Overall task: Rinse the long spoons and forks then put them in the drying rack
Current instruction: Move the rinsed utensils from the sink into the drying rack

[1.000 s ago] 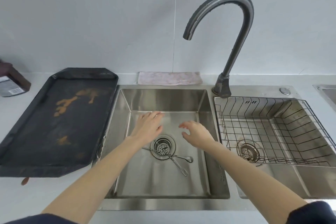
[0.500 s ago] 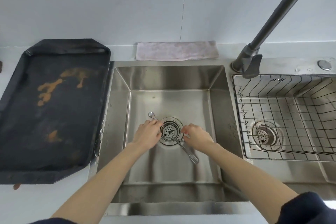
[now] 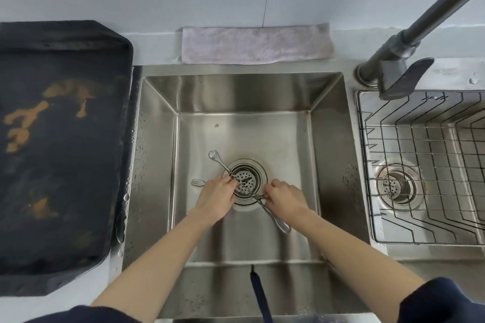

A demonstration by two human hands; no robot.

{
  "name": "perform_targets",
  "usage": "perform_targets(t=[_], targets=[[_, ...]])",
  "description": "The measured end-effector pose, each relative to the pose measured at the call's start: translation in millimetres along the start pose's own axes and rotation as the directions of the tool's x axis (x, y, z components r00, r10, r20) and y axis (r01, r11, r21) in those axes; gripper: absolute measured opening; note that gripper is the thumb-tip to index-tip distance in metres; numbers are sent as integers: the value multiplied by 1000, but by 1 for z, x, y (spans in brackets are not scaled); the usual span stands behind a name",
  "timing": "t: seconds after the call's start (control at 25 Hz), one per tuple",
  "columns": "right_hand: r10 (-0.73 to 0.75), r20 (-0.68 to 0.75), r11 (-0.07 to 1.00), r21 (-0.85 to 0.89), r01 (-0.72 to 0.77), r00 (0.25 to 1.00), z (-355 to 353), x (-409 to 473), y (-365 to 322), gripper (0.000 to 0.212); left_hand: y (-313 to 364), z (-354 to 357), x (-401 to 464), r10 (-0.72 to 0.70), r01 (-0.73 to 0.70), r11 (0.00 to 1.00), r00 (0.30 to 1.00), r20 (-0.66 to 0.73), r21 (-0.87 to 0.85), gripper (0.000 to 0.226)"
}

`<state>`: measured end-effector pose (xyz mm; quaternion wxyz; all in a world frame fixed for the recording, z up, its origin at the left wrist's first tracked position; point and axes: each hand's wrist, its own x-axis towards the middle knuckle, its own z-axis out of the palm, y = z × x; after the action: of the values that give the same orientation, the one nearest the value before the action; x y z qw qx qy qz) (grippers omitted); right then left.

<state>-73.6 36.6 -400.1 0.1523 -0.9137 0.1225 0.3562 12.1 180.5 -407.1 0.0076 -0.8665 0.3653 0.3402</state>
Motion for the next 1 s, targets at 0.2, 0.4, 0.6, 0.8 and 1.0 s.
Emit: perform_targets(t=[0.2, 0.4, 0.6, 0.8, 1.0], targets=[[-1, -14, 1000, -11, 1, 1000, 8, 5, 0, 29, 0, 8, 7, -6, 7, 1000, 1000, -12, 18, 32], [-14, -48, 1000, 11, 14, 999, 11, -1, -4, 27, -1, 8, 2, -18, 18, 1000, 1000, -22, -2, 28], [-51, -91, 999, -4, 51, 995, 4, -13, -7, 28, 0, 4, -11, -7, 4, 999, 997, -81, -42, 29], [-76, -175, 997, -42, 69, 982, -12, -29, -11, 29, 1, -7, -27, -5, -8, 997, 987, -158, -81, 28], [-89, -306, 995, -76, 69, 948, -29, -52, -12, 29, 10, -32, -45, 22, -42, 997, 965, -260, -70, 26]])
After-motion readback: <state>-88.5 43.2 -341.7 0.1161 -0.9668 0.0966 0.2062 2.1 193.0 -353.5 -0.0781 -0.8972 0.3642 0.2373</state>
